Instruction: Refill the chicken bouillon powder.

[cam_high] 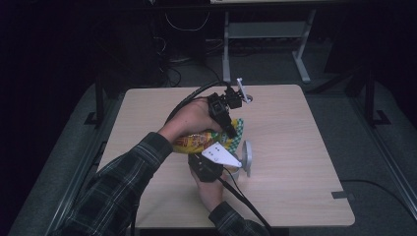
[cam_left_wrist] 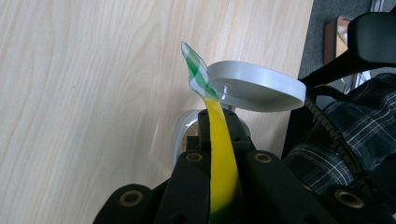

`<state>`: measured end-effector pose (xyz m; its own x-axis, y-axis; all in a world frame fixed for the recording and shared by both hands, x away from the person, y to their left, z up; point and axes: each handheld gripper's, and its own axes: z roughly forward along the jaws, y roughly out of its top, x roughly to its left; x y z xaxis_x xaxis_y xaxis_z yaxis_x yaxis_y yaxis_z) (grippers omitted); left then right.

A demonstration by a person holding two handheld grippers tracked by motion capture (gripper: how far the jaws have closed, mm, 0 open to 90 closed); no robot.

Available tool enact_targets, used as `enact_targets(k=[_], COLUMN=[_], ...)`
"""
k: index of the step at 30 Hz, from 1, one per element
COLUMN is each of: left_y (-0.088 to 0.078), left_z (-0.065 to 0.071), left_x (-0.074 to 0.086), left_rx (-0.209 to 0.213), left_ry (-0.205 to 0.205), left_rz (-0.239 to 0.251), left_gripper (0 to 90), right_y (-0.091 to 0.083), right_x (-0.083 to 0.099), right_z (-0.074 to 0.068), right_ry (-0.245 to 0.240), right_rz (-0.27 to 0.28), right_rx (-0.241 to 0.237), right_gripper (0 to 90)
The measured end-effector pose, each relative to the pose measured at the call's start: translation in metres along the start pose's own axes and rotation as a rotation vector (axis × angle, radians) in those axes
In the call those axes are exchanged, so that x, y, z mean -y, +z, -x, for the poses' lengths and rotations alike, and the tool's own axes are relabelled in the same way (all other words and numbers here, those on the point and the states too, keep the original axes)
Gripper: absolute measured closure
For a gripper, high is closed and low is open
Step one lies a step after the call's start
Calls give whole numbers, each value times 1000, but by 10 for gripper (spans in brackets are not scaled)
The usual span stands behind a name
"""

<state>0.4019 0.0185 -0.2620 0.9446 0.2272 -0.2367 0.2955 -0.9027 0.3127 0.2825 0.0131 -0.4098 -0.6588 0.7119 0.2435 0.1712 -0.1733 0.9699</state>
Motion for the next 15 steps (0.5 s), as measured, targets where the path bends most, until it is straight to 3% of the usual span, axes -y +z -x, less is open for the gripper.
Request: enact_targets(k=[15], left_y=[1], left_z=[0], left_x=[-1], left_rx=[-2], left_ry=[-1], left_rz=[-3], left_gripper=[898], right_y=[0], right_x=[0], right_z=[0], right_ry=[3], right_rz=[1], right_rx=[1], right_gripper=[900])
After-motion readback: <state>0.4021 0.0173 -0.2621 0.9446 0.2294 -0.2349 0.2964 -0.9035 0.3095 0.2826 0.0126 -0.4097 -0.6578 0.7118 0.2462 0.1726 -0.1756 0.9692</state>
